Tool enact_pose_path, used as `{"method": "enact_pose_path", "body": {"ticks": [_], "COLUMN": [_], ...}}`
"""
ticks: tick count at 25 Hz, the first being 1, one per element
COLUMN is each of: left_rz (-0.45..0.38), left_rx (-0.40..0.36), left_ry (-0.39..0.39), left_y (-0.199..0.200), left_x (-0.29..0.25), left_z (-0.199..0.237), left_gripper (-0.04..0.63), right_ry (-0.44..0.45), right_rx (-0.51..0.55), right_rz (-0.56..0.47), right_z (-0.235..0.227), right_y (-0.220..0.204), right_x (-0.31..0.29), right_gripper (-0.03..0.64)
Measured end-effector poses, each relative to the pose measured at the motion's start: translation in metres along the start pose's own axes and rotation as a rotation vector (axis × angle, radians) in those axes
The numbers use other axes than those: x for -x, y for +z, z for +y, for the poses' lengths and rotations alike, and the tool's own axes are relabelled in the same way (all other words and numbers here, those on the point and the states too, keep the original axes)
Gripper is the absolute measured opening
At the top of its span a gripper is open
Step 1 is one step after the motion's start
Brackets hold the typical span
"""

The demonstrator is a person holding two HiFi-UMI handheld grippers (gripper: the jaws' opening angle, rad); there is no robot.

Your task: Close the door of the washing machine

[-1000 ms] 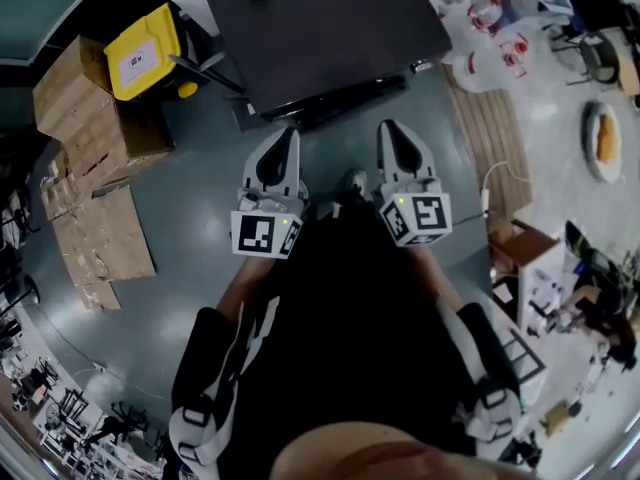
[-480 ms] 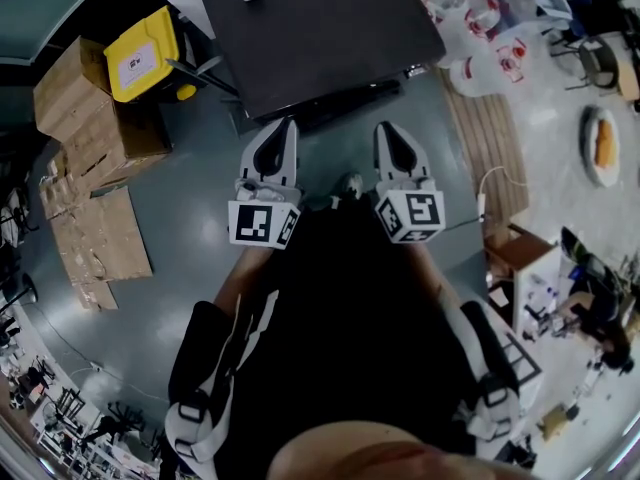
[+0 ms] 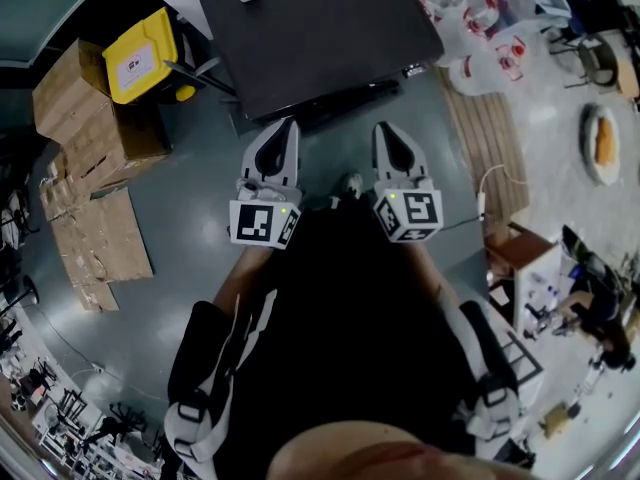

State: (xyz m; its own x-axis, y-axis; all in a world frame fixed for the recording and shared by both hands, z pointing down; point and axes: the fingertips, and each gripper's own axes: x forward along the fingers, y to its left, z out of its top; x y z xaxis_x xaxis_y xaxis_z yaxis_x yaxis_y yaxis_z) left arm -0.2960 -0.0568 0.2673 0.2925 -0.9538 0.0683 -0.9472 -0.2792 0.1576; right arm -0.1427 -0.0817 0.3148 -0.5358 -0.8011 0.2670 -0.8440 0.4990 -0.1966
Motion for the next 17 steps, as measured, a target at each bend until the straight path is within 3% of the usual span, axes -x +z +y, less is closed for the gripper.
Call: {"method": "enact_pose_path", "body": {"ticks": [17], "left_rz": [-0.006], "left_rx": [0.005], "left_ry": [0.0], "left_y": [0.0], "left_x": [0.011], "left_z": [-0.005], "left_gripper": [0.006], "right_ry": [0.014], "right_rx": [0.005], "right_rz": [0.016], "right_z": [0.01], "right_y": [-0.004], "right_x": [0.006], "right_gripper": [0.009]}}
